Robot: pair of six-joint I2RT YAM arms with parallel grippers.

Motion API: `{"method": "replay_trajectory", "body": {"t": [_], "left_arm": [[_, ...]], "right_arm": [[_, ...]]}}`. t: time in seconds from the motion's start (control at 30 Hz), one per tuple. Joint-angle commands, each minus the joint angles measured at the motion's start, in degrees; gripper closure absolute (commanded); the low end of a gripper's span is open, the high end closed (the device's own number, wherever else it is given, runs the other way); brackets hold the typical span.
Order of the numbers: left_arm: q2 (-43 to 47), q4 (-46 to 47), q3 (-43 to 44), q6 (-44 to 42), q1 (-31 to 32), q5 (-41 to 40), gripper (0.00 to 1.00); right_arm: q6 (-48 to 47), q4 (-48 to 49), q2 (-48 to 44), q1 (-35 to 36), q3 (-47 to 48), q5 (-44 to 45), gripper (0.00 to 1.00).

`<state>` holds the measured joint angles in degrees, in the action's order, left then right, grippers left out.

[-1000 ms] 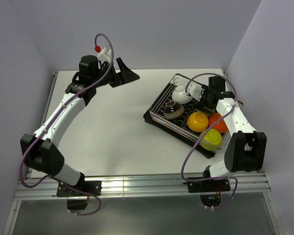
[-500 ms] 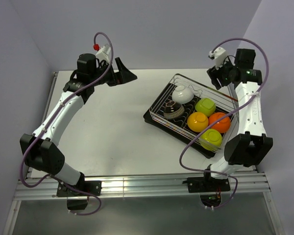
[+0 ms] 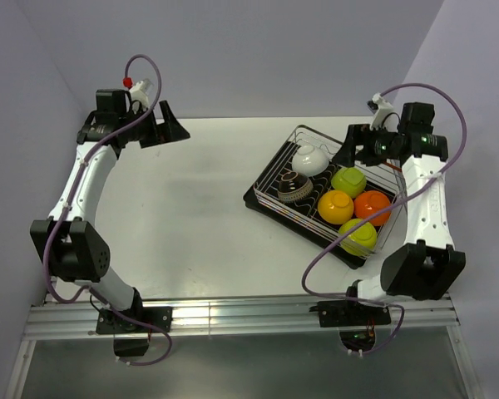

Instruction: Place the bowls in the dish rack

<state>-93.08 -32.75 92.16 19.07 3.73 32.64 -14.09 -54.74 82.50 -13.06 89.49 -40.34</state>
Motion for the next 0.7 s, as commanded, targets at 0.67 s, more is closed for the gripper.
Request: {"method": "replay_trajectory", "body": {"t": [0.67], "left_arm": [[23.81, -2.4, -23.43, -18.19, -5.13, -12.87, 0.0]], "right_arm": [[9.87, 5.61, -26.25, -0.12, -20.59, 3.42, 0.0]]}}
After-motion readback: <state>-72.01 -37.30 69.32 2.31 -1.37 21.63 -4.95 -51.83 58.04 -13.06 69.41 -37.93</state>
